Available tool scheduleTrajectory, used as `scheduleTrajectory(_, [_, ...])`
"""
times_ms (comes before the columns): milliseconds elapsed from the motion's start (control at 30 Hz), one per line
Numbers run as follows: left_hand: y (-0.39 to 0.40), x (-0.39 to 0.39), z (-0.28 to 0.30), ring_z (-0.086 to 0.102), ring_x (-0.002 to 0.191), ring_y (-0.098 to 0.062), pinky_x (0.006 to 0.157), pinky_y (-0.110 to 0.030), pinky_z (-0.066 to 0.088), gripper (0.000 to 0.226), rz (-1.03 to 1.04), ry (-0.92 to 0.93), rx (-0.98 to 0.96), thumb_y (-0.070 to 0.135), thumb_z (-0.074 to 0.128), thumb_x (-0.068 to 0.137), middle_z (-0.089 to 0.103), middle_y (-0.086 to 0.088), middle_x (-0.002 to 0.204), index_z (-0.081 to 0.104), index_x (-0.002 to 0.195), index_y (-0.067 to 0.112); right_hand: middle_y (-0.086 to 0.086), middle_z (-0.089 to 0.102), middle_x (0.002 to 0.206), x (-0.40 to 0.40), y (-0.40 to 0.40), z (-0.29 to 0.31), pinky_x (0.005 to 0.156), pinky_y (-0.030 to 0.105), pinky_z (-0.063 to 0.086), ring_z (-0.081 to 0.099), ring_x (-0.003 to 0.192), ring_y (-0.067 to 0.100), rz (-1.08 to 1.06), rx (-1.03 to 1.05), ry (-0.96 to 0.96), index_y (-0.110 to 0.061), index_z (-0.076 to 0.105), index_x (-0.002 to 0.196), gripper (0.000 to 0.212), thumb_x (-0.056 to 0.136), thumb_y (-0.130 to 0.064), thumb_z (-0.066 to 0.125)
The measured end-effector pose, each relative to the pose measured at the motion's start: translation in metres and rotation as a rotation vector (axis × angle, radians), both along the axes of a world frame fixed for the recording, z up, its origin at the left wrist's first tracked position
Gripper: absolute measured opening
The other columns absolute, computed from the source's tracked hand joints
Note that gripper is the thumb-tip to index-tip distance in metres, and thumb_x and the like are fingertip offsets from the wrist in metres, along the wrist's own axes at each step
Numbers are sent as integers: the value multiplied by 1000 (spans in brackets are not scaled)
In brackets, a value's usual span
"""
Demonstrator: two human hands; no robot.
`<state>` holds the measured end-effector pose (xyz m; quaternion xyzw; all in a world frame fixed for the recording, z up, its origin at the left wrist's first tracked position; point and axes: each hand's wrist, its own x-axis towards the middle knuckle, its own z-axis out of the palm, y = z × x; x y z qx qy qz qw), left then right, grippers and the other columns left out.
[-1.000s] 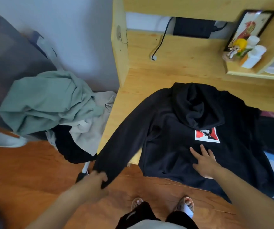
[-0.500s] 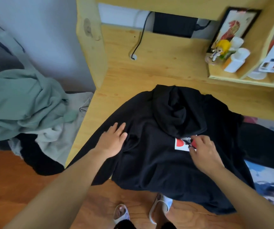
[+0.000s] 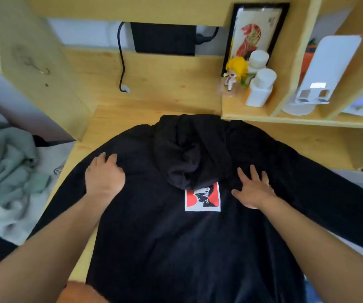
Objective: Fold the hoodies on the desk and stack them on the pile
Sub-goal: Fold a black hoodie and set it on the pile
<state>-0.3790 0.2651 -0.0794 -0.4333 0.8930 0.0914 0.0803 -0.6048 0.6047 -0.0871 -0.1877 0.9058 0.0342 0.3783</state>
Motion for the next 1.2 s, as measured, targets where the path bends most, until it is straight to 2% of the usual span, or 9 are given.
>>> scheduleTrajectory(67, [49,-6,-3,29,149,-38,119,-54,30,54,-150,116,-36,34,43,104,31,-18,162,39,156,22,-3,-24,166,-4,8,-1,125,52,11,-15,153,37,-12,-1,-43,-36,-10,160,78,102,-57,38])
scheduleTrajectory(267, [56,23,-47,-14,157,-29,127,-52,-1,65,-148,-246,100,67,9,101,-20,0,170,-19,156,48,1,-24,166,7,24,-2,125,49,15,-14,153,36,19,-8,-10,-29,-11,160,80,103,-53,40])
scheduleTrajectory(367, [27,13,-49,-18,156,-27,127,-51,-3,66,-164,-271,135,68,13,100,-25,2,168,-20,155,51,10,17,165,18,1,6,117,43,29,20,147,35,-74,-177,109,-17,31,157,62,103,-45,44])
scheduleTrajectory(500, [28,0,-31,-8,157,-31,128,-49,3,66,-200,-294,97,57,26,105,-9,-7,171,-4,162,40,1,49,116,56,-35,23,85,33,43,55,106,27,-170,-541,276,-19,62,112,17,97,-25,54])
scheduleTrajectory(633, [93,18,-15,20,152,-33,123,-48,25,61,-178,-5,46,43,50,100,25,-12,166,34,157,29,-3,68,95,95,-68,23,76,38,59,68,82,19,-617,-671,-91,-26,61,91,9,88,-20,55])
scheduleTrajectory(867, [59,100,-47,19,154,-38,122,-57,21,67,-227,-140,-80,62,28,99,23,-11,168,22,161,37,8,59,83,104,-109,7,71,33,59,67,76,21,-1485,-939,-648,-8,64,101,12,95,-18,68])
scheduleTrajectory(1000, [41,107,-46,-1,157,-34,125,-54,7,66,-241,-197,122,62,21,102,-1,-5,172,-3,161,44,3,58,78,101,-125,9,63,25,53,54,63,13,-1551,-991,-570,-11,66,103,11,95,-19,68])
scheduleTrajectory(1100, [60,94,-18,7,156,-32,125,-48,13,59,-97,40,208,48,42,104,14,-8,170,28,159,35,10,70,102,124,-114,49,83,31,55,68,92,23,-1633,-1239,-723,-7,65,116,22,96,-16,61])
scheduleTrajectory(1200, [89,80,32,47,135,-22,115,-39,38,44,408,483,972,41,52,104,51,-7,150,53,144,22,17,70,119,168,-90,99,100,37,50,68,108,29,-1682,-1508,-961,-1,63,119,26,99,-15,55])
